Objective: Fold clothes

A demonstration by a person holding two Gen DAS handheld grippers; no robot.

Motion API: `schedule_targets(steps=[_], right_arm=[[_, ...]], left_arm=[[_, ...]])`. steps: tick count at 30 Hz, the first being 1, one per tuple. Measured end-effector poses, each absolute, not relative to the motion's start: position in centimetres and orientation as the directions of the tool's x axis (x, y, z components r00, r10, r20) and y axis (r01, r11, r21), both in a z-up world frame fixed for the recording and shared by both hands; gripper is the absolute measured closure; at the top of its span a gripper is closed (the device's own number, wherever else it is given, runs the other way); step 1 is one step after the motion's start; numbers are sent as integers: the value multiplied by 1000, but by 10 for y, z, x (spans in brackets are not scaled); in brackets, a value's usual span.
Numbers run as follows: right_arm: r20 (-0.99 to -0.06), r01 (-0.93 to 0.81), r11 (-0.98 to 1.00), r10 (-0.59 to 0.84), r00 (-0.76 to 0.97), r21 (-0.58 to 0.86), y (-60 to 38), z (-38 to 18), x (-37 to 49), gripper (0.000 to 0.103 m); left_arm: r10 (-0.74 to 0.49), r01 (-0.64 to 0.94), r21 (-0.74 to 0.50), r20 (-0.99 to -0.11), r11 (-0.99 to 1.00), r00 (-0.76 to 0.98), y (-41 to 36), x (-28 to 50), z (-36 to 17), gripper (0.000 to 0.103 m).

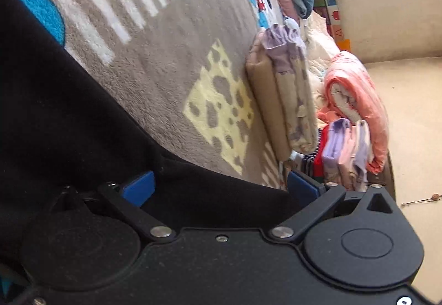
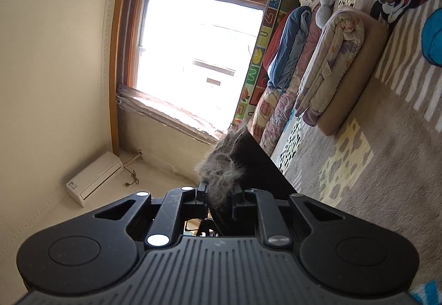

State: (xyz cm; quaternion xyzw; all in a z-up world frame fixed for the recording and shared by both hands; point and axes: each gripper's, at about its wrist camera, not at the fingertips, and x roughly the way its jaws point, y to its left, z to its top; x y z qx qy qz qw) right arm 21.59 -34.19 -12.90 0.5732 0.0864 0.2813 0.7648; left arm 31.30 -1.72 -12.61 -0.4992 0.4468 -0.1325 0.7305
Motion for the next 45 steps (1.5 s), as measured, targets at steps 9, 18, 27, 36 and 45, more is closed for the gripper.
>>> schedule_targets(steps=[9,18,27,36,45], right_arm=[[185,-358,217,559,808,908,-320,-108,212,87],[96,-414,345,661,744,842,-241,-66,221,87],[-125,-458,535,736,665,710,-116,-65,233,87],[-272,-485,675,699,662,556,-52,-86,216,87],[-405,-595,755,652,641,274,3,-106,201,44]], left_arm=[[-656,-105,-892,-399,440,641,65,259,-83,1],[-592,-99,-949,-267,300,761,185,214,-94,1],[-560,-31,-990,-103,136,822,229,208,-104,1],[-526,-38,-993,-93,113,845,252,206,-112,1],[-552,0,-979,-114,202,826,247,204,-102,1]])
